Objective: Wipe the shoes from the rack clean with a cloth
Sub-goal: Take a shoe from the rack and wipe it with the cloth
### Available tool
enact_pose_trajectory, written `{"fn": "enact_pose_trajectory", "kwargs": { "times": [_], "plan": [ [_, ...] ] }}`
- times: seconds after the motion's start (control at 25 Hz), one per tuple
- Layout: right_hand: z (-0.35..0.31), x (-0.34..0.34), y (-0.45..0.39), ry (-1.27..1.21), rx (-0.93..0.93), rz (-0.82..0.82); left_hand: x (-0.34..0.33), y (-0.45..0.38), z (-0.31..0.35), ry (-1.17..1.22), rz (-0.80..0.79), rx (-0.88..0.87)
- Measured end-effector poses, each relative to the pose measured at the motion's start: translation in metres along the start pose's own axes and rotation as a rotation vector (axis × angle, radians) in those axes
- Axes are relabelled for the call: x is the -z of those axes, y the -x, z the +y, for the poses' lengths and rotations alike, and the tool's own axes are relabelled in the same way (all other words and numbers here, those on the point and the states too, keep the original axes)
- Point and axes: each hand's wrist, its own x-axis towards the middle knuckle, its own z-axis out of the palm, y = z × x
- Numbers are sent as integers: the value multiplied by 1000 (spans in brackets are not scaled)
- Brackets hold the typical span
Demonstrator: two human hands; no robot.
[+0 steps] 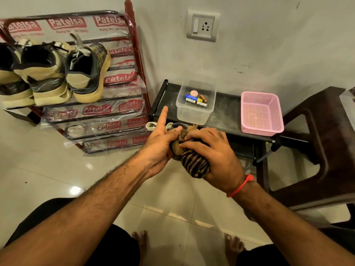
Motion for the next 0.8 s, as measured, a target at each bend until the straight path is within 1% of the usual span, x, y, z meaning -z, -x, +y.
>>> {"fn": "enact_pose_trajectory", "kwargs": {
  "times": [0.36, 0.4, 0.44, 0.48, 0.56, 0.6, 0.64, 0.68, 0.76, 0.8],
  "plan": [
    [5, -8, 4, 89, 162, -160, 1, -3, -3, 5, 75, 8],
    [7, -8, 3, 88, 170, -155, 0, -3, -2, 9, 71, 4],
    [11, -5, 1, 69, 147, -132, -2, -3, -1, 24, 63, 3],
    [18, -1, -2, 34, 86, -92, -5, -2, -1, 43, 50, 3],
    [31, 6, -9, -39, -86, 13, -10, -2, -3, 58, 31, 6],
    [31, 8, -11, -55, -141, 46, -13, -1, -4, 50, 28, 7],
    [28, 8, -10, -59, -150, 55, -15, -1, -4, 39, 27, 4],
    [20, 4, -9, -54, -113, 46, -15, -2, -5, 28, 35, -1],
    [5, -3, -3, -28, 30, 6, -12, -6, -4, 10, 56, -21],
    [6, -2, -4, -27, 55, -5, -12, -6, -4, -11, 53, -33]
  ]
}}
